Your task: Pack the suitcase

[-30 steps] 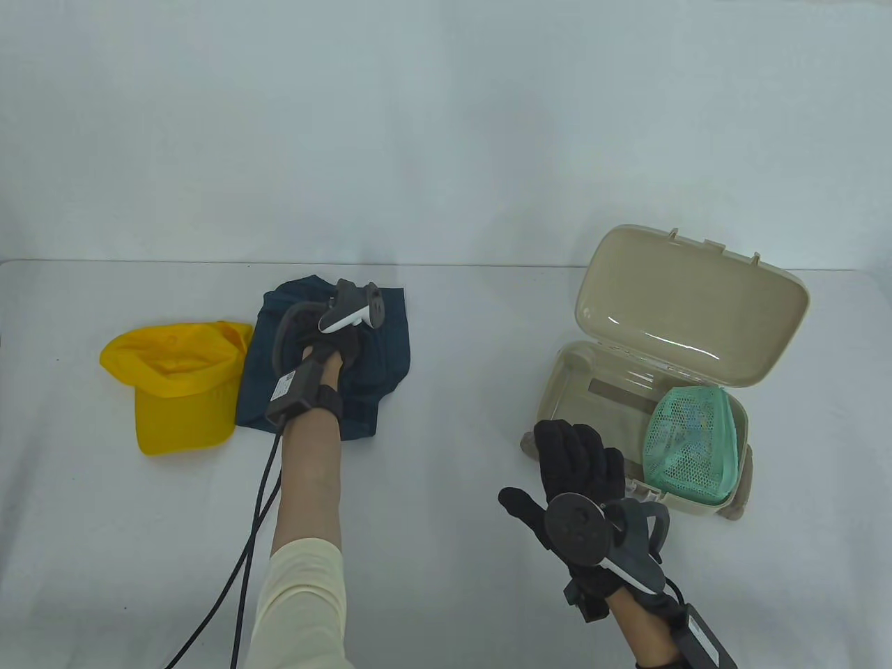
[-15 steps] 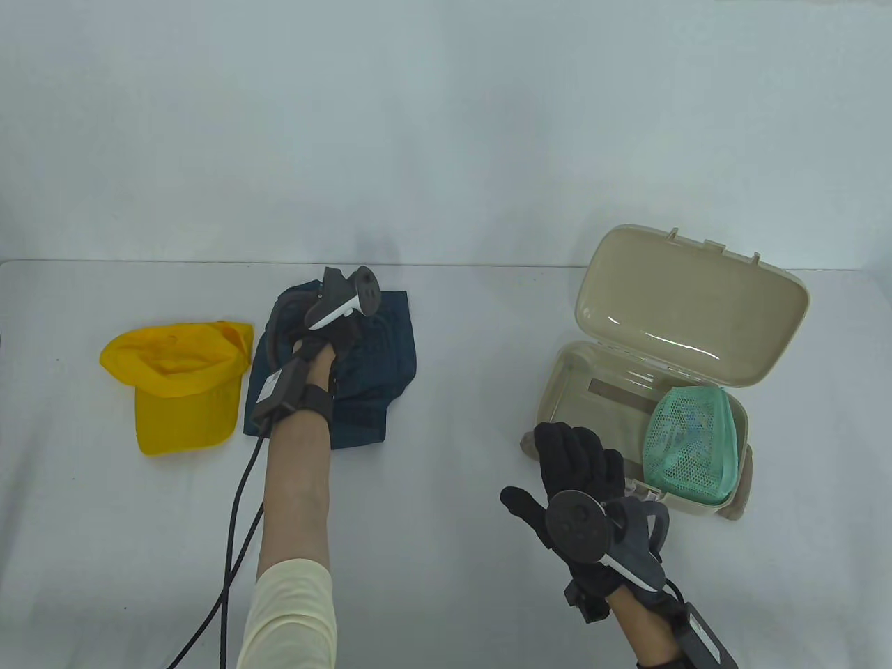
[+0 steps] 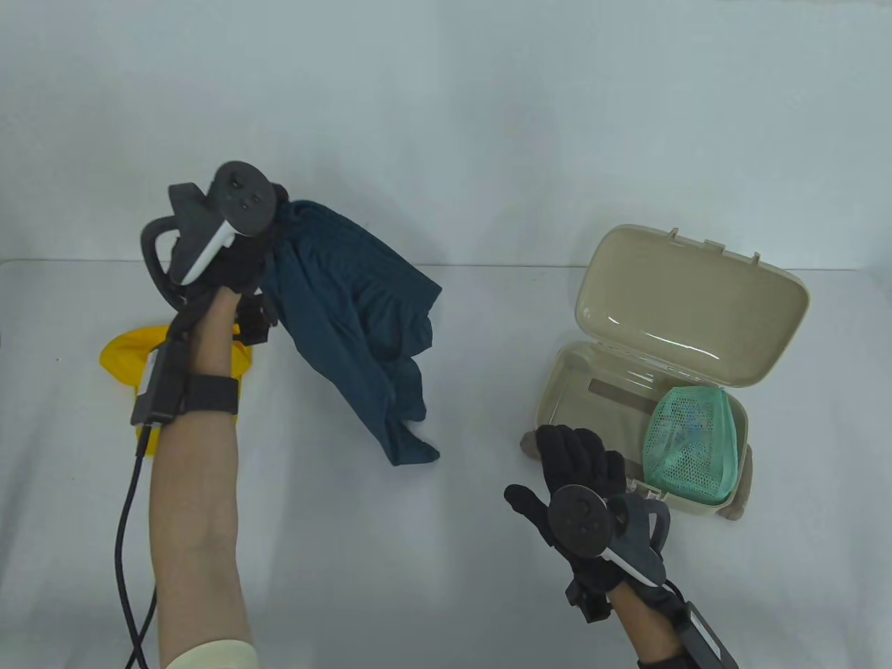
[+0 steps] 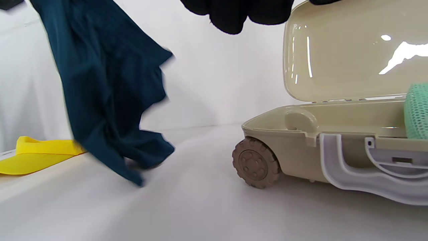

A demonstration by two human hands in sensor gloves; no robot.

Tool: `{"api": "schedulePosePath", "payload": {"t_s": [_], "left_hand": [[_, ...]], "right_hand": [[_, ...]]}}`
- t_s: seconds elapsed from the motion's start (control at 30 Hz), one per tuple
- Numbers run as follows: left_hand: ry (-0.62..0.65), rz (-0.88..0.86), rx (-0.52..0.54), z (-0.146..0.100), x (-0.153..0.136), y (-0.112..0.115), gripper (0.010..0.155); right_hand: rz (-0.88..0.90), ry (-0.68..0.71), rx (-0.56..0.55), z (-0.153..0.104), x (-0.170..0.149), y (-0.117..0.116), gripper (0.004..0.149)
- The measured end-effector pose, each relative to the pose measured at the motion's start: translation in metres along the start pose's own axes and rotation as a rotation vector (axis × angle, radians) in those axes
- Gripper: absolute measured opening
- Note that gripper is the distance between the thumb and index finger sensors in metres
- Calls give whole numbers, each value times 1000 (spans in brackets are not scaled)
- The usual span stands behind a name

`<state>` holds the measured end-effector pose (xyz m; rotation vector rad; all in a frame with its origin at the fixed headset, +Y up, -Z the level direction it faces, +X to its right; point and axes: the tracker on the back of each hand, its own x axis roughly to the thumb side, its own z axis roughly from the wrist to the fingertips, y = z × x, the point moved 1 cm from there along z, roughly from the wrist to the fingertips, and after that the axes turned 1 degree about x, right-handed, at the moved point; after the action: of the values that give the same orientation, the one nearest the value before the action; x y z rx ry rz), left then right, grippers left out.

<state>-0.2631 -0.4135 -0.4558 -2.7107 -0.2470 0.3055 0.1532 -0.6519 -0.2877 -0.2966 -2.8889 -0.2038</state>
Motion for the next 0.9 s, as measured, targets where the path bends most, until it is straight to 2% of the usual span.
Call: {"api": "schedulePosePath", "payload": {"t_s": [0.1,0.17,0.23,0.27,0.33,0.43,0.47,0.5,0.53,0.6,0.7,0.77,0.83,0.9], "left_hand": [[-27,-32,192,-21,4,-76,47],[-2,-62,274,-42,16,-106,48],[71,-7,411,-81,39,-119,48],[121,-10,452,-105,52,-110,48],[228,-17,412,-141,72,-76,49],[387,46,96,-195,99,35,49],[445,84,-82,-214,107,86,50],[466,128,-202,-227,110,119,50],[516,200,-360,-250,115,169,51],[575,283,-479,-273,122,212,51],[624,180,-647,-294,133,240,56],[690,105,-856,-307,143,251,70],[729,114,-984,-312,147,253,80],[765,113,-972,-312,149,250,83]], "right_hand": [[7,-23,-8,0,-4,2,88],[18,-26,-9,1,-6,3,89],[20,-29,-12,1,-6,4,89],[19,-31,-16,1,-7,4,88],[22,-33,-21,0,-8,5,88],[30,-45,-34,0,-10,7,88],[33,-49,-36,0,-11,7,89],[34,-51,-35,0,-11,7,88],[34,-54,-28,1,-12,6,88],[27,-60,-23,1,-13,4,88],[21,-68,-22,2,-14,4,88],[25,-83,-22,3,-17,4,88],[23,-98,-18,4,-18,3,88],[20,-104,-14,5,-20,3,88]]}}
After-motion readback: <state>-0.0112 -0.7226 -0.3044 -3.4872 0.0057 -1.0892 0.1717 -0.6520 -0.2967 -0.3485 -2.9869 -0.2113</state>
